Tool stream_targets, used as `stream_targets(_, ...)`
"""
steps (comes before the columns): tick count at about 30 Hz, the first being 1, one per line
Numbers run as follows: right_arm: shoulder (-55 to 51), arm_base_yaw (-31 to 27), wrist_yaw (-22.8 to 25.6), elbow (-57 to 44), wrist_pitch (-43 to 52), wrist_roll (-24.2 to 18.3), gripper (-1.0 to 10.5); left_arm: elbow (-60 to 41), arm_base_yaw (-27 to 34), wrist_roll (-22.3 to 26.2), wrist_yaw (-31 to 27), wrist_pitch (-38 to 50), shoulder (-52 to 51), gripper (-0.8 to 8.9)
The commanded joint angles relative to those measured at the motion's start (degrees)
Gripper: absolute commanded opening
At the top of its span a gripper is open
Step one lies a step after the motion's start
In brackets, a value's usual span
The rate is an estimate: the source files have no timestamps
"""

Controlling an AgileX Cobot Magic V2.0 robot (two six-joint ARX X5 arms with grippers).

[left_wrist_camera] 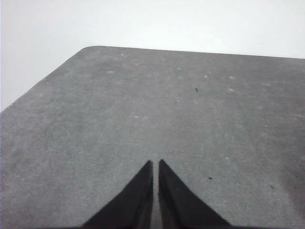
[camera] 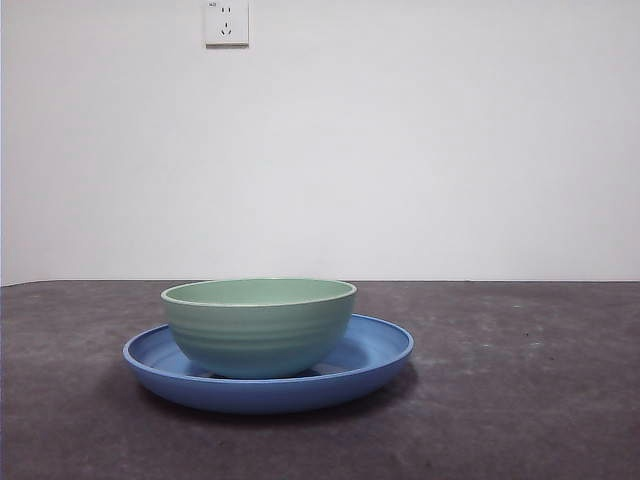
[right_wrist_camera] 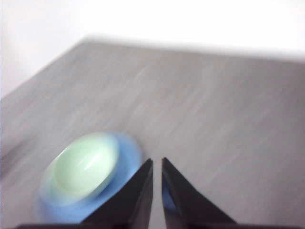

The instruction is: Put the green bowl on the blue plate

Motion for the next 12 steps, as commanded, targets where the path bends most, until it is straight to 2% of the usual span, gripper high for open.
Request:
stream_targets(1, -5.1, -4.6, 3.5, -10.3, 12.9, -3.7, 0.3, -1.2, 0.2, 0.1, -0.2, -0.3, -0.1, 0.19)
stream_targets(5, -13.5, -8.3, 6.0, -24.7, 23.1, -4.2, 0.3, -1.2, 0.2, 0.1, -0.2, -0.3, -0.1, 0.19)
stream_targets(9, -19.2, -9.4, 13.2, -36.7, 30.1, -4.2, 0.3, -1.2, 0.2, 0.1, -0.2, -0.3, -0.1, 0.19)
stream_targets(12, -21.4, -9.4, 15.5, -43.0, 33.7, -4.3, 0.3, -1.2, 0.2, 0.1, -0.2, -0.3, -0.1, 0.19)
